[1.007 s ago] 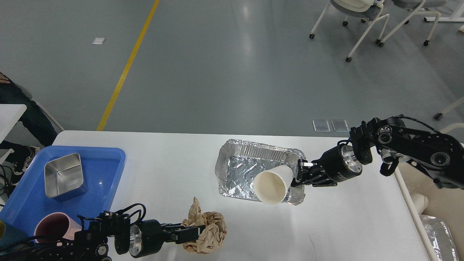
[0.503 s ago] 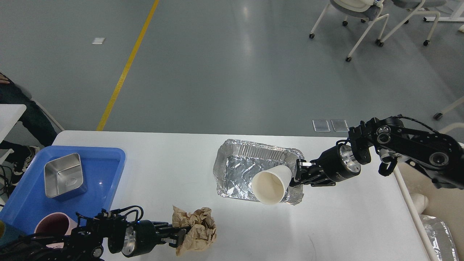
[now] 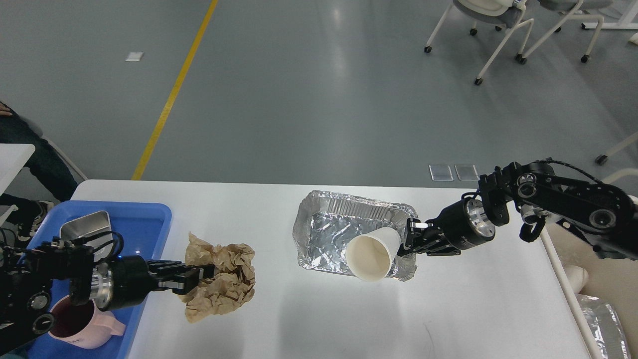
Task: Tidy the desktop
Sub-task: 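Lift the brown paper and drop it into the foil tray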
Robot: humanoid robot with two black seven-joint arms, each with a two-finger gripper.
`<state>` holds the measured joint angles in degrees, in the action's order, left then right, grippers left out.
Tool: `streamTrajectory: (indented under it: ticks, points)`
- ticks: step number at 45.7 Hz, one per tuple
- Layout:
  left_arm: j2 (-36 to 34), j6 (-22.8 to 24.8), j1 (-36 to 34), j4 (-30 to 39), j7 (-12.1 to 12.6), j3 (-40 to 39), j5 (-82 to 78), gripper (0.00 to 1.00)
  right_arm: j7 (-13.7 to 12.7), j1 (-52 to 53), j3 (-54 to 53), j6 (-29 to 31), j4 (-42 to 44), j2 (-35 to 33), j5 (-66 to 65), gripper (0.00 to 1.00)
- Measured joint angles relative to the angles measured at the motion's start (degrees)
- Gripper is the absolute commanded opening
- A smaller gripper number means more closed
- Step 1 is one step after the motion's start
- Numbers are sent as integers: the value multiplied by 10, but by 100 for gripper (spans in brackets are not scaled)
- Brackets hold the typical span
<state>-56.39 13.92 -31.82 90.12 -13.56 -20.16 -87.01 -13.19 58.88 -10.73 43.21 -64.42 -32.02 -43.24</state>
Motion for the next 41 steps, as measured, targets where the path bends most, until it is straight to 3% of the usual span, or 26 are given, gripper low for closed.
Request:
streamTrajectory:
  ticks: [5, 13, 22, 29, 34, 41]
  points:
    - [-43, 24, -22, 18, -7, -24, 1, 1, 0, 0, 0, -1, 0, 0, 0, 0]
    - [-56, 74, -67, 28, -27, -91, 23, 2, 0, 0, 0, -1, -1, 0, 0, 0]
    - [-19, 143, -205, 25, -24, -169, 105, 2, -1, 0, 0, -1, -2, 0, 0, 0]
    - [7, 154, -287, 11, -18, -165, 119, 3, -1, 0, 0, -1, -1, 0, 0, 0]
    - [34, 156, -291, 1, -10, -149, 119, 5, -1, 1, 0, -1, -1, 0, 0, 0]
    - [122, 138, -280, -31, 10, -59, 101, 5, -1, 2, 0, -1, -1, 0, 0, 0]
